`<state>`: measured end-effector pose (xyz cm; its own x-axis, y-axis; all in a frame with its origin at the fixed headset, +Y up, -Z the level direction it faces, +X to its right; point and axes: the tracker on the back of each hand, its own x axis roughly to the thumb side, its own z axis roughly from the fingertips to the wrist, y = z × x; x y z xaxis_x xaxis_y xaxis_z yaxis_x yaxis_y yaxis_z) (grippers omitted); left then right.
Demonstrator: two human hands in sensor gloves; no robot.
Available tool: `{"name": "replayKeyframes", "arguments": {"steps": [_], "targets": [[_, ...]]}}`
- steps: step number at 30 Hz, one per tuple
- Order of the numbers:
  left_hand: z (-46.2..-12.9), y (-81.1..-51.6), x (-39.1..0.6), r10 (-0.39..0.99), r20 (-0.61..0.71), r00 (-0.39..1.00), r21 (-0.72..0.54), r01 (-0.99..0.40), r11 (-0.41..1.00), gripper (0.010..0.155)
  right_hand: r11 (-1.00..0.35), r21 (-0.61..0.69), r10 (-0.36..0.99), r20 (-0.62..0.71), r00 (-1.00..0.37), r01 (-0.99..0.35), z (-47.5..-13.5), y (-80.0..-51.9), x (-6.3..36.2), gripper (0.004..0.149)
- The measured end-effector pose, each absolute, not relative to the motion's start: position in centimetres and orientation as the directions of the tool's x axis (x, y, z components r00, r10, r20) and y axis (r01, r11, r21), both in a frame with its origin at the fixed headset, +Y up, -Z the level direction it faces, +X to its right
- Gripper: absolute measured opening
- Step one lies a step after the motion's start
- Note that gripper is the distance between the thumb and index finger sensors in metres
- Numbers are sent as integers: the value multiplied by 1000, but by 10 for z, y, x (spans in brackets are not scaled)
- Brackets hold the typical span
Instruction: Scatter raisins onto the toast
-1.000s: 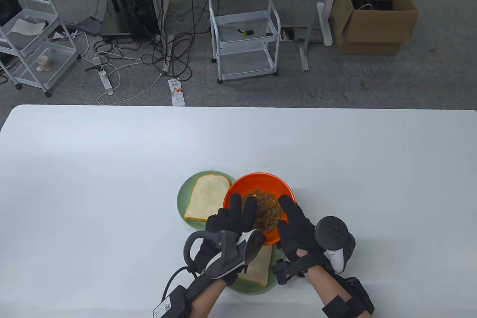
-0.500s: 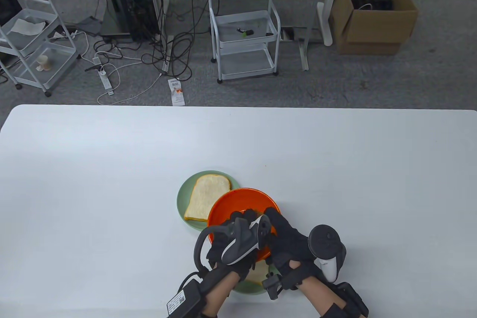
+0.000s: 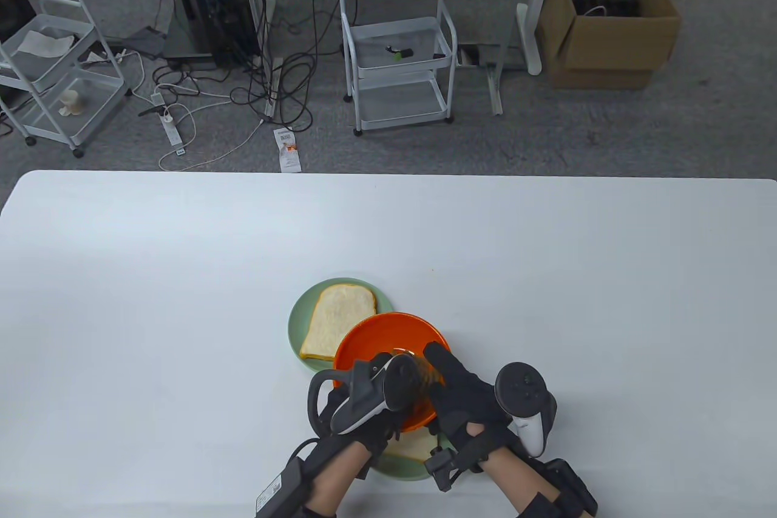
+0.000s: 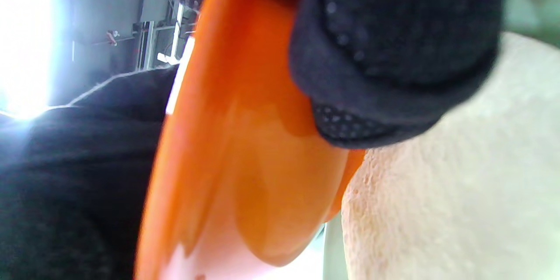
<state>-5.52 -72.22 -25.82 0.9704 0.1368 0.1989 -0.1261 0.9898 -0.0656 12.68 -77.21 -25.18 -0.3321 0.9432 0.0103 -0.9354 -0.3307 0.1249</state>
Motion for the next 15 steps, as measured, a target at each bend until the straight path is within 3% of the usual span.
{"name": "replayKeyframes", "arguments": {"steps": [15], "targets": [[-239, -699, -60, 246, 268, 931, 151, -293, 944, 50, -330, 71, 942, -46, -334, -941, -268, -775, 151, 59]]}}
